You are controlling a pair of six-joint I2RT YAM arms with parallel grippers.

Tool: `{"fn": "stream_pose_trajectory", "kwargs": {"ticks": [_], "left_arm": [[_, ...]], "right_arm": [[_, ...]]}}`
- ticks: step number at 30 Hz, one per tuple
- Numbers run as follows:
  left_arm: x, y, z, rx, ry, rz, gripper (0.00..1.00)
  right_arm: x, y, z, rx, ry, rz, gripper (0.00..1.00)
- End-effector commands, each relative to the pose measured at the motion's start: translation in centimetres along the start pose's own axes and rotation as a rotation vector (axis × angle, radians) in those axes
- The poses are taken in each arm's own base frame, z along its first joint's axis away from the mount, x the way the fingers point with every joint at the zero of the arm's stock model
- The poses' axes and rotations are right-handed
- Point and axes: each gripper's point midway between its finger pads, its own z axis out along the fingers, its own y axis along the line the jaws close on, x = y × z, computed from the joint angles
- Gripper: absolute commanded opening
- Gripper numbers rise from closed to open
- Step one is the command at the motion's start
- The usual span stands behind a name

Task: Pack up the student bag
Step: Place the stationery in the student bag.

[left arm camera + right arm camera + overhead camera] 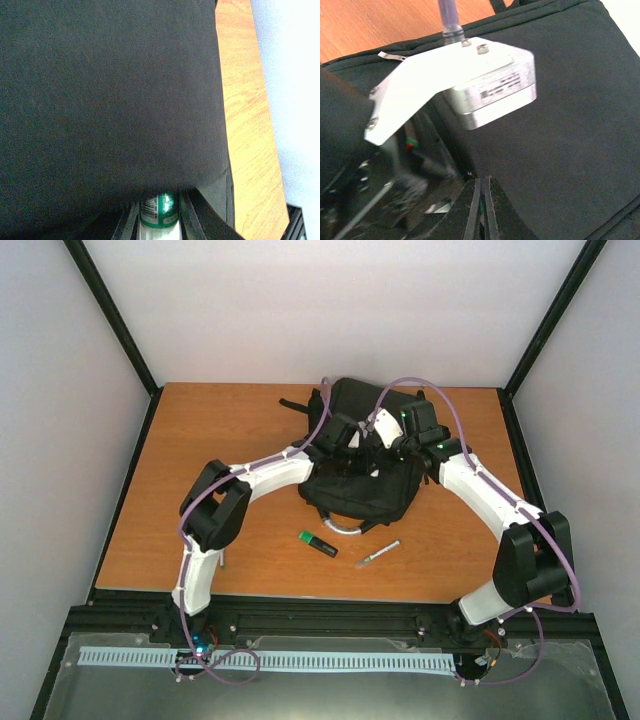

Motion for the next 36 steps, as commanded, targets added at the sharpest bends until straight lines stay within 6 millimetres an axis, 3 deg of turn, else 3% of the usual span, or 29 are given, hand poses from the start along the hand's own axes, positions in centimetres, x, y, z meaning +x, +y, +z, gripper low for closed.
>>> {"fn": "stream_pose_trajectory", "kwargs": {"ticks": [1,5,8,12,17,22,24,27,31,36], "left_arm": [[-3.3,0.7,0.7,-0.021,-0.099,-0.116,0.01],[-3.9,1.0,1.3,0.034,-0.099,-0.211,0.02],[-4.1,0.1,0.6,0.080,-0.114,-0.194,0.20],[-3.6,-0.7,-2.1,0.093,-0.124,-0.176,0.37],[-2.1,-0.6,-4.9,0.062,-0.110,-0.137,0.45],[0.2,0.2,-5.7,0.061,-0.060,-0.104,0.38],[1.1,0.6,-5.4,0.058,-0.038,-0.105,0.24],[1.7,1.1,-4.7,0.052,-0.031,-0.115,0.11],[1.8,1.5,-3.4,0.054,-0.025,-0.118,0.03],[0.8,1.0,-1.0,0.090,-0.024,-0.126,0.01]], "right_arm": [[-0.4,-0.5,-0.4,0.005,-0.032,0.031,0.03],[-0.1,-1.1,-0.4,0.015,-0.032,0.051,0.05],[0.4,-1.4,-0.3,0.015,-0.024,0.069,0.08],[0.7,-2.0,-0.5,0.022,-0.027,0.084,0.11],[0.9,-2.1,-0.5,0.023,-0.023,0.086,0.15],[1.0,-2.3,-0.5,0.031,-0.019,0.086,0.17],[1.1,-2.5,-0.6,0.034,-0.020,0.093,0.18],[1.2,-2.7,-0.7,0.032,-0.022,0.100,0.18],[1.3,-3.0,-0.9,0.034,-0.026,0.109,0.20],[1.8,-3.6,-0.9,0.039,-0.024,0.132,0.21]]}}
